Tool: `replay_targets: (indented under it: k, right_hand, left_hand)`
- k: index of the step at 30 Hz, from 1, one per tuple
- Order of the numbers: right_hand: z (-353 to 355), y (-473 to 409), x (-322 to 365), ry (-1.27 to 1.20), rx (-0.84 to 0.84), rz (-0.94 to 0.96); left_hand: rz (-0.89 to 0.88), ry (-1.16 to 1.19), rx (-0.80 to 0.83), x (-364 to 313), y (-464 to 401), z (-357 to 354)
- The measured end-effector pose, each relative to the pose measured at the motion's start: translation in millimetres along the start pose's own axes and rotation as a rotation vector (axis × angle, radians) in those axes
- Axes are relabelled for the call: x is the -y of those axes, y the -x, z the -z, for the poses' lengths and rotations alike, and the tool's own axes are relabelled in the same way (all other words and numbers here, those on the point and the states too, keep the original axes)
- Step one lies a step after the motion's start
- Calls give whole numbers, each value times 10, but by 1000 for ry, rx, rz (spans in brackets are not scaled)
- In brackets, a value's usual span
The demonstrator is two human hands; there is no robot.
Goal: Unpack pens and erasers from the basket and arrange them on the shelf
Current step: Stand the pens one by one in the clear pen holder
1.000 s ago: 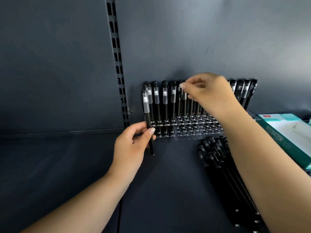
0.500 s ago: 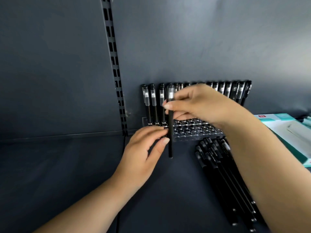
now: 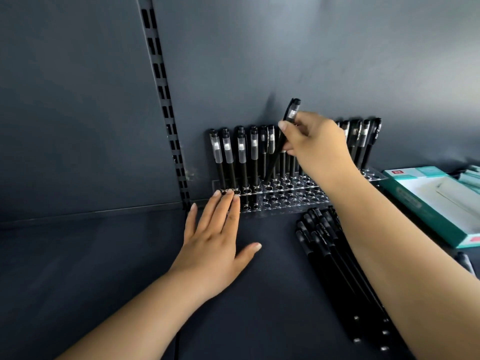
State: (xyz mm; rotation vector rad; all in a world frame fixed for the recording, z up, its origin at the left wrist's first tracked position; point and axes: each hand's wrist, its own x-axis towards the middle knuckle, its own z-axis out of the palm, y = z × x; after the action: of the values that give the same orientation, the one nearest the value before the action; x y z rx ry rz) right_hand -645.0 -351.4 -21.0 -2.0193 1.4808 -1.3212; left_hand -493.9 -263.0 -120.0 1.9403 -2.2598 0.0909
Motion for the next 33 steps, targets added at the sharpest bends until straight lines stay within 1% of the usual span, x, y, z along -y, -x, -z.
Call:
replay_targets:
  k: [2, 4, 9, 15, 20, 23, 25, 27, 29, 31, 33]
  right_hand:
    - [-18, 6, -30, 31, 30, 3]
    - [-56, 10, -67, 59, 75, 6]
    - [-184, 38, -166, 216, 243, -13]
    - [-163, 21, -164, 263, 294, -23]
    - [67, 65, -165, 249, 330, -26]
    - [328, 219, -279, 288, 379, -40]
    - [480, 376, -395, 335, 429, -35]
    - [575, 542, -540, 394, 519, -15]
    - [640, 686, -712, 443, 577, -4]
    - [681, 787, -861, 513, 580, 1]
    - [708, 843, -943, 610, 600, -16]
  left_hand:
    - [9, 15, 50, -17, 4, 26]
    - [10, 26, 63, -14, 10, 34]
    - [13, 41, 121, -23, 10, 58]
    - [66, 64, 175, -88, 6, 118]
    - [37, 237, 190, -165, 63, 133]
    - [17, 398, 213, -317, 118, 114]
    - [58, 509, 195, -421, 126, 118]
    - [140, 596, 179, -514, 113, 143]
    - [194, 530, 214, -645, 74, 170]
    - [242, 411, 276, -807, 22, 184]
    - [294, 348, 314, -959, -51, 176]
